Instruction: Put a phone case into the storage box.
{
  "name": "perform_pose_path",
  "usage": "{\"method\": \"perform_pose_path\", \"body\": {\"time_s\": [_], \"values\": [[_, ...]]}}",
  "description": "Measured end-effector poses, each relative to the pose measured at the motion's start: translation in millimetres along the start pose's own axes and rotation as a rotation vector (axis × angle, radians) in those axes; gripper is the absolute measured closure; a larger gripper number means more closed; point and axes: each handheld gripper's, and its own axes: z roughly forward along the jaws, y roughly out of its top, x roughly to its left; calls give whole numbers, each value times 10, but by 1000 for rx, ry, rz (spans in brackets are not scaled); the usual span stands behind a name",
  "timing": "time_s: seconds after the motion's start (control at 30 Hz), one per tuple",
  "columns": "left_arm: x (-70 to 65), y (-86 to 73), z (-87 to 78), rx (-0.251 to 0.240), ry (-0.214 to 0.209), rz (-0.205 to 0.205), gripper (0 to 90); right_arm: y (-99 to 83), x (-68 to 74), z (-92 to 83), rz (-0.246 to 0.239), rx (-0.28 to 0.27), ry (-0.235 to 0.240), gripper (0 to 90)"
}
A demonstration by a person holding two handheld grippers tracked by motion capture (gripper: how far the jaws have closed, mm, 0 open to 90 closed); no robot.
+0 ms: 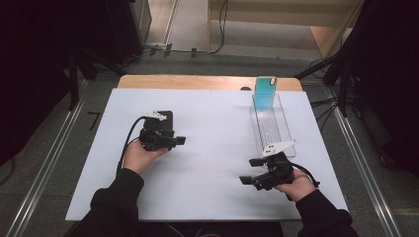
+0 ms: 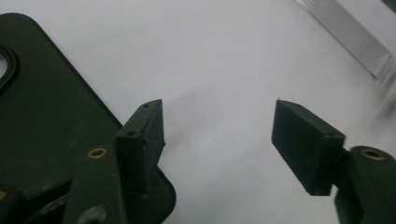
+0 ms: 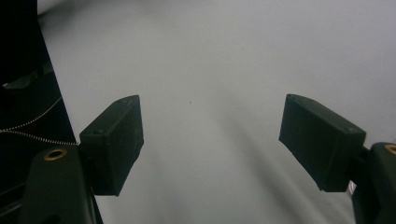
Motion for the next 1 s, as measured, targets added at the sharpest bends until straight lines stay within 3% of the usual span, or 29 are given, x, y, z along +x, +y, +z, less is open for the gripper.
{"method": "perform_pose_path", "body": {"time_s": [0.1,0.17,0.2,0.3,0.5,1.0], "values": [[14,-3,20,8,4,-3,451,-3,-1,-5,1,0,-4,198],[0,-16,36,15,45,30,621,-5,-4,-6,1,1,-5,198],[6,-23,55,23,50,27,698,-6,-4,-5,1,1,-6,198],[73,-42,120,59,7,-12,861,-8,2,-10,2,6,-8,198],[172,-100,201,117,11,-39,900,-9,15,-16,-2,6,-7,198],[311,-175,15,106,11,-98,900,1,22,-7,-8,6,0,198]]}}
